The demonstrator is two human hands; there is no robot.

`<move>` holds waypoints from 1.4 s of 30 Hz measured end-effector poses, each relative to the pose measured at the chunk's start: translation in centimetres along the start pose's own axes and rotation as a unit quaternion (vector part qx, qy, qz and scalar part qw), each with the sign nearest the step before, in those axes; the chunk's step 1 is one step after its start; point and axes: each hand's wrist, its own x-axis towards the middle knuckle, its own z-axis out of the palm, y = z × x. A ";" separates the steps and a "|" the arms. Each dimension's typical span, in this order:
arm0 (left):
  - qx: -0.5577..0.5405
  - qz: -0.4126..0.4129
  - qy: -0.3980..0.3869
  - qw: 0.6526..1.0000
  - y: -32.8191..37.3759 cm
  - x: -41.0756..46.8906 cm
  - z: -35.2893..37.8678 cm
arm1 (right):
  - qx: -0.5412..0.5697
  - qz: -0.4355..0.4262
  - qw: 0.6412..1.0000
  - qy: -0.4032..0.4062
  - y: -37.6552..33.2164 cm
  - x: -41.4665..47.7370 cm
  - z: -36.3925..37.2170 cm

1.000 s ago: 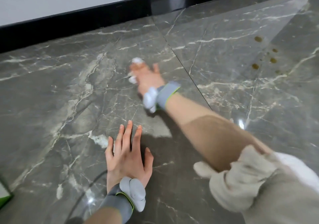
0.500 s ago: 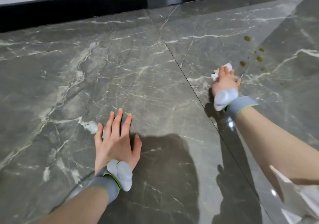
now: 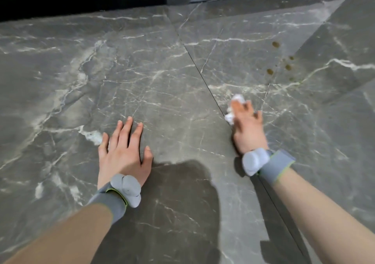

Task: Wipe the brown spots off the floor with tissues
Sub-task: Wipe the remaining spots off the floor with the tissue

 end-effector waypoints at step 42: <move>-0.003 0.002 -0.026 1.000 -0.2 0.2 -0.1 | -0.053 0.163 0.981 -0.089 -7.1 19.0 1.1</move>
